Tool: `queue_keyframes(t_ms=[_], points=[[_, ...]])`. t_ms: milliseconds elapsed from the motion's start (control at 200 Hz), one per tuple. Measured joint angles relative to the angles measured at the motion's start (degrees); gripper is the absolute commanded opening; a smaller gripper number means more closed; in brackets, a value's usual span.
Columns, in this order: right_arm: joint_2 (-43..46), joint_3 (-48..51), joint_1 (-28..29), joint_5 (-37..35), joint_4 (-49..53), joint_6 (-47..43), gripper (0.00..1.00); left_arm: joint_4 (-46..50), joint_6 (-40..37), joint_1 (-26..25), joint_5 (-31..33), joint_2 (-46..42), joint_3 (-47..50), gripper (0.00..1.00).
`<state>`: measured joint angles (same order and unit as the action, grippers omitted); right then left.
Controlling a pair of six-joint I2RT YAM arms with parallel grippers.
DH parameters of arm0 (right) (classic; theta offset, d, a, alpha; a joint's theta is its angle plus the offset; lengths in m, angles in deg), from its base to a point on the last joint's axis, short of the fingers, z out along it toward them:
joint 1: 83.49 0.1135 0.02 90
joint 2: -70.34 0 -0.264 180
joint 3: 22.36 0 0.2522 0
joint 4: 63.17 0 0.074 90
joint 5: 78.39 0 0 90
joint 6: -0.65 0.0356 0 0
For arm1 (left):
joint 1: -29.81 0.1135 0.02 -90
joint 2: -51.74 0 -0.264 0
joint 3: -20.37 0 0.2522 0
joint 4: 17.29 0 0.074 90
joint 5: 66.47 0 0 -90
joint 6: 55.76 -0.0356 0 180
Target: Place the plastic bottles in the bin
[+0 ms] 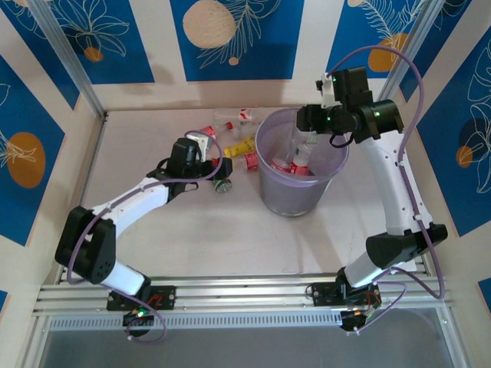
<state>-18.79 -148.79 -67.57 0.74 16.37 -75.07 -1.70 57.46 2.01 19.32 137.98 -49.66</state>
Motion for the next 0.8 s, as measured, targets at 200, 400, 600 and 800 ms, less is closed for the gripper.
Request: queue_keyframes(t_ms=[200, 400, 600, 800], points=[[-0.79, 4.87, -0.09, -2.69, 1.84, -0.76, 0.34, 4.33, 1.36, 0.0, 3.17, 3.02, -0.7, 1.0], [-0.79, 10.14, -0.09, -2.67, 1.97, -0.72, 0.35, 7.02, 1.97, 0.0, 5.81, 3.91, -0.92, 1.0], [-1.05, 15.5, -0.22, -2.69, 1.11, -0.02, 0.35, 8.2, 2.36, 0.0, 7.52, 5.64, -1.55, 1.0], [-1.95, 19.04, -1.33, -2.89, -1.44, 1.77, 0.41, 8.55, 3.43, 0.02, 7.93, 7.04, -1.55, 1.0]])
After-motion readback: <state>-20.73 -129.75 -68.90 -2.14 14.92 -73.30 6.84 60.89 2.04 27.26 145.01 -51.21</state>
